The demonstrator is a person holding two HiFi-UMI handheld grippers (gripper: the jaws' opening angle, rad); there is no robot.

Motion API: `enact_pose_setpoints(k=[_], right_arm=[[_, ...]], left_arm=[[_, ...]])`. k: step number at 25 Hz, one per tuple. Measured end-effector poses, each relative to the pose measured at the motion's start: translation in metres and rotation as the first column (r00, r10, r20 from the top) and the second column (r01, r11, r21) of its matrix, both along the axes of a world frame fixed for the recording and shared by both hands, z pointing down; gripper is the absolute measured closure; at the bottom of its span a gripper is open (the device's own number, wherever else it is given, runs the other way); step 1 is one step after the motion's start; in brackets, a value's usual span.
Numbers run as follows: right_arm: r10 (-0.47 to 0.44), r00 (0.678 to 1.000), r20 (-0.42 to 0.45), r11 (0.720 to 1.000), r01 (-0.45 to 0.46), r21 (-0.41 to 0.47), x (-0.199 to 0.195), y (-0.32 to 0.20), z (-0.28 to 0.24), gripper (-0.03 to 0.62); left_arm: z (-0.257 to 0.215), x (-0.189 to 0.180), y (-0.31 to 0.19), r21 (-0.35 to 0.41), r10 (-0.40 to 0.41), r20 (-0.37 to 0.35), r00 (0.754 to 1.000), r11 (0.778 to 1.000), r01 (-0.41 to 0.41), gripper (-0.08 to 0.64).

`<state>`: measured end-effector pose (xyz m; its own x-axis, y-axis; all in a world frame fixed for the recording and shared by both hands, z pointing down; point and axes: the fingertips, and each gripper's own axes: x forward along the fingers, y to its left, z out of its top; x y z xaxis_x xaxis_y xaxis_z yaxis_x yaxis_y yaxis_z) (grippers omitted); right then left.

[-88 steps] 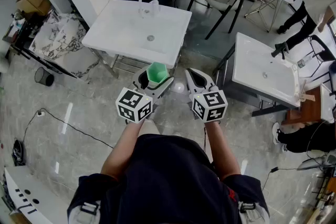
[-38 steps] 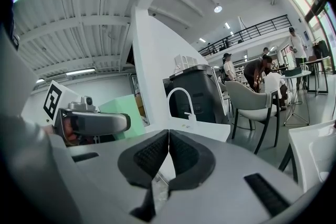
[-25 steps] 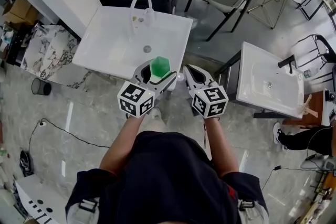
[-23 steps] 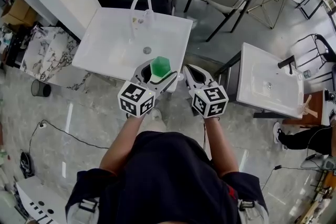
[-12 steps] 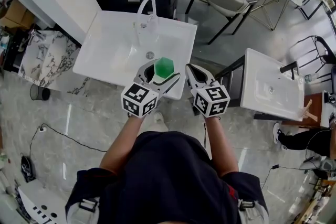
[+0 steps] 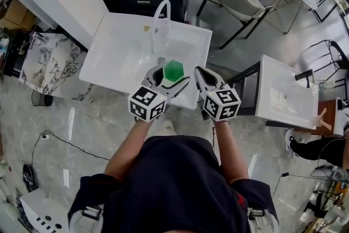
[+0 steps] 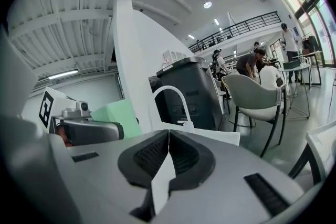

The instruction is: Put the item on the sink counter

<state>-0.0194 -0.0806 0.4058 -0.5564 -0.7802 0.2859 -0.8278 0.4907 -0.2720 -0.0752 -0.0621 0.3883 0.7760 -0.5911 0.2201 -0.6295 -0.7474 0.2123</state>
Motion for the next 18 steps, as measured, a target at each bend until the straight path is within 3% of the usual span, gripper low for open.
enact_pose_setpoints(k=[18], right_arm=[[0.016, 1.0, -0.011, 0.999, -0.016, -0.038, -0.013, -0.013, 0.016, 0.558]], left_arm=[[0.021, -0.012, -0.009, -0.033, 0.037, 0.0, 0.999, 0.999, -0.037, 0.229]])
